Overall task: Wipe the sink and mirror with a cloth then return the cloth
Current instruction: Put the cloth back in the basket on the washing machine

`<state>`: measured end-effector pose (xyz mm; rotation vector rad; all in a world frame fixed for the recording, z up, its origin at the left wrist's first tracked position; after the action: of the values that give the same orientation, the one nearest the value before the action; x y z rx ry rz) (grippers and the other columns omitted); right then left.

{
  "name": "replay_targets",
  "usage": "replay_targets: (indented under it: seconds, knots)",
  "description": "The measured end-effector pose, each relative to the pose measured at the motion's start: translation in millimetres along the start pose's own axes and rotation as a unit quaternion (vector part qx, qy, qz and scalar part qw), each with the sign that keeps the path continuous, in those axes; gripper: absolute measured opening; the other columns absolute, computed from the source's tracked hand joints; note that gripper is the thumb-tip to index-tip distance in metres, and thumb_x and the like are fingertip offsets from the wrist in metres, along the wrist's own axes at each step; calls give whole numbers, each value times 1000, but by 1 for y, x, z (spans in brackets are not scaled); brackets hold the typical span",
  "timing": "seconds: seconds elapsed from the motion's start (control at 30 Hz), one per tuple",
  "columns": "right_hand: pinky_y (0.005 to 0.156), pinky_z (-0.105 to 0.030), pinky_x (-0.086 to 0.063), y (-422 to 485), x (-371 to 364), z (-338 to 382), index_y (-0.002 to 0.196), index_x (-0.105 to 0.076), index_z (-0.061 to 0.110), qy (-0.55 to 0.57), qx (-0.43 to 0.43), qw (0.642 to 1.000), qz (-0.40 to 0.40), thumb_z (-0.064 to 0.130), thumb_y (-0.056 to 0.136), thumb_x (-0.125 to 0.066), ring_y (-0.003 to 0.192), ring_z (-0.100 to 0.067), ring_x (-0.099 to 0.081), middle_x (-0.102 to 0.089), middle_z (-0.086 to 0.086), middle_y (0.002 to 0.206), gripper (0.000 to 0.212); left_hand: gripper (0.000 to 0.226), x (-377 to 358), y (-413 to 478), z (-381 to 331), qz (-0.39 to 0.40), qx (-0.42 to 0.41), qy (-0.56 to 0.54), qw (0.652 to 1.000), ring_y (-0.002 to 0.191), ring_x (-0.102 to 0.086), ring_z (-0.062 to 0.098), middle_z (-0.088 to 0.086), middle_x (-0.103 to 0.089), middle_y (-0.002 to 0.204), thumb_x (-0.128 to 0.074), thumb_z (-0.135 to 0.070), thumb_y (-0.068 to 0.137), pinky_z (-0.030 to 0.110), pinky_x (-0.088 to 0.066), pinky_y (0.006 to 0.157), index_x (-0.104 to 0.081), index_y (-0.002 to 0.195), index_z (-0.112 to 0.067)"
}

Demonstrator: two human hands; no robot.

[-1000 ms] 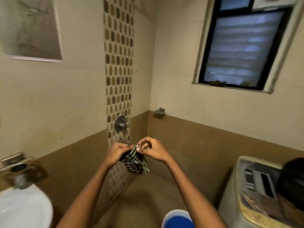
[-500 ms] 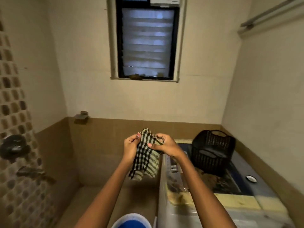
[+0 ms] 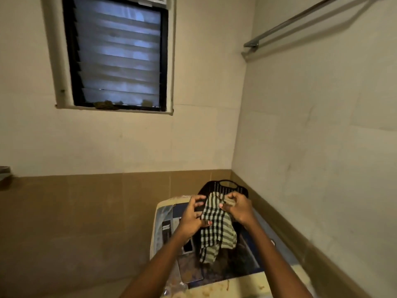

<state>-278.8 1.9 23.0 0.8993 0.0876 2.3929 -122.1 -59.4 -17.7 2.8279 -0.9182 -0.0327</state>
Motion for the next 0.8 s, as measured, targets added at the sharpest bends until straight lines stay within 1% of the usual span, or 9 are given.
replay_targets:
  seconds: [0.07,0.13,0.23,0.33,0.43,0.53,0.6,0.7,0.8]
  knots:
    - [77,-24,-43,16,-2,-24,94,-64,6,12,-21,999,-48,16,77,-76,92,-21,-62,-64,-3,91,23,46,-8,25,12,-3,-49,79,996,105,-58,22,12,-48,122,-71,14,68,18,-54,70,-58,94,-21]
    - [77,-23,-40,31,-6,-44,96,-60,9,43,-34,996,-76,13,81,-72,99,-24,-60,-61,-3,95,20,40,-14,46,23,-20,-60,158,985,119,-46,16,7,-46,119,-73,10,67,6,-45,75,-61,75,-27]
    - [83,-26,-41,49,-19,-66,104,-53,14,61,-58,994,-65,15,86,-65,107,-26,-58,-57,-1,102,22,41,-20,68,38,-22,-66,249,966,125,-38,14,2,-42,122,-76,0,68,17,-41,91,-58,67,-36]
    - [85,-27,-43,54,-36,-75,118,-51,12,37,-49,998,15,27,85,-67,106,-22,-57,-56,-1,107,39,34,-25,81,48,7,-74,304,950,131,-35,18,6,-38,133,-81,-7,64,18,-35,95,-60,74,-31]
    - [98,-32,-44,47,-54,-72,125,-47,19,-10,-1,992,127,67,63,-69,117,-14,-50,-51,-2,124,82,41,-32,86,56,49,-81,404,910,130,-29,22,3,-38,135,-78,-19,66,27,-28,101,-60,104,-19]
    - [114,-37,-26,40,-69,-72,137,-39,21,-129,51,966,218,82,55,-59,132,-9,-27,-36,6,138,104,38,-32,82,63,51,-79,521,849,128,-29,23,-2,-50,125,-60,-22,74,43,-15,106,-51,111,-26]
    - [111,-35,-29,38,-72,-70,134,-46,17,-223,78,945,228,79,63,-58,132,-18,-38,-47,-1,139,96,38,-28,80,66,51,-56,566,821,127,-32,23,0,-54,121,-61,-21,76,50,-8,110,-50,112,-24]
    - [104,-36,-31,36,-68,-71,123,-55,14,-349,47,918,182,45,84,-62,123,-24,-47,-56,-7,131,50,50,-29,77,58,55,-61,618,782,129,-34,23,3,-51,129,-67,-25,77,57,-3,112,-45,121,-20]
    - [111,-53,-16,32,-68,-70,121,-55,20,-412,14,897,162,47,83,-59,126,-24,-44,-56,-2,130,47,72,-19,63,43,50,-71,625,776,141,-20,21,3,-31,150,-66,-26,79,58,2,113,-28,140,-18]
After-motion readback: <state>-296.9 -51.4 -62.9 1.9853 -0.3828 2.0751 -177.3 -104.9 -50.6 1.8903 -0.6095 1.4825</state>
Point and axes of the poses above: each hand's wrist, its own y-axis towards the middle knuckle, its own x-axis out of the back of the hand, z = x × y, the point moved 6 cm from there along y, towards the middle knuckle
